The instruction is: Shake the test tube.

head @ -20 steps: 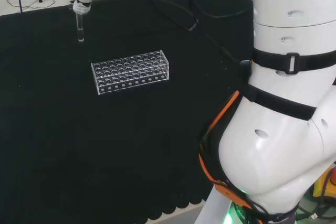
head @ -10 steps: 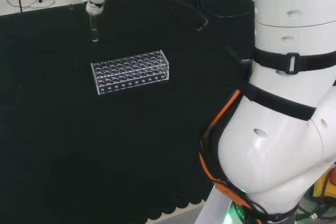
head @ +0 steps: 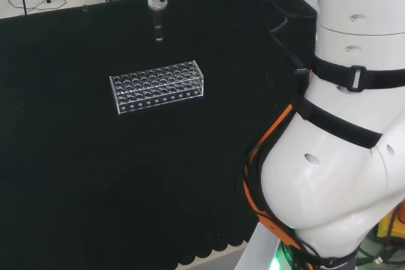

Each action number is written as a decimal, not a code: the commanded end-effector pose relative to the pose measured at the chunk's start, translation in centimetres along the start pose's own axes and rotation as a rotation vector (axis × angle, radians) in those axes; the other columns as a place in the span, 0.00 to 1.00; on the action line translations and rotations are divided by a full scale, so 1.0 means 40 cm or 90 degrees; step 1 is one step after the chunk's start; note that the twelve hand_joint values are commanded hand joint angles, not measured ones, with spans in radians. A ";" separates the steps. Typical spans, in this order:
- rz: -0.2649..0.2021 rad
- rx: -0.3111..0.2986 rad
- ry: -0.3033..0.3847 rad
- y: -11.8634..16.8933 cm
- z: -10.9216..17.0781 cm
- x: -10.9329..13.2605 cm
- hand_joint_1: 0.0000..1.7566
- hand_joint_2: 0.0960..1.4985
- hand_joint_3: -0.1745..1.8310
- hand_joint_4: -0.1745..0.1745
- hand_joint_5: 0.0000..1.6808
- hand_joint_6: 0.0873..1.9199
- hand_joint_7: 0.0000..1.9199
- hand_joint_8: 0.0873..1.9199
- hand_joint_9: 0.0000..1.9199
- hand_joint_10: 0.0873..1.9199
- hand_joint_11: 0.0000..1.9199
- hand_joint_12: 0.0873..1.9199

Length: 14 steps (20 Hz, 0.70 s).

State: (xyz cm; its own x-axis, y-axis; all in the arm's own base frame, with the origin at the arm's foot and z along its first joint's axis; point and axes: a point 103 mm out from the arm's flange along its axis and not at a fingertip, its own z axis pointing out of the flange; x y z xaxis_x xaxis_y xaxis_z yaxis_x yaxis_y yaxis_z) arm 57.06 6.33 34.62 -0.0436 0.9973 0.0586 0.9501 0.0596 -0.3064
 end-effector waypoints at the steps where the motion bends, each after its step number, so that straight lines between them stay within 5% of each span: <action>1: 0.045 -0.008 -0.018 -0.018 -0.017 -0.099 0.82 0.31 0.47 0.00 0.82 0.21 0.75 0.30 0.78 0.02 0.49 0.59; 6: 0.044 -0.007 -0.012 -0.022 -0.017 -0.106 0.82 0.31 0.47 0.00 0.82 0.21 0.75 0.30 0.78 0.02 0.49 0.59; 14: -0.005 0.009 -0.009 0.007 0.017 0.015 0.82 0.31 0.47 0.00 0.82 0.21 0.75 0.30 0.78 0.02 0.49 0.59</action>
State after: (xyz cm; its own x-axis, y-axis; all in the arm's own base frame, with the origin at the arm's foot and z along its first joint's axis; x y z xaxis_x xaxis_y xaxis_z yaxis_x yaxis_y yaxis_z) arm 56.76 4.31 34.48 -0.0167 0.9995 0.0273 0.9499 0.0244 -0.3115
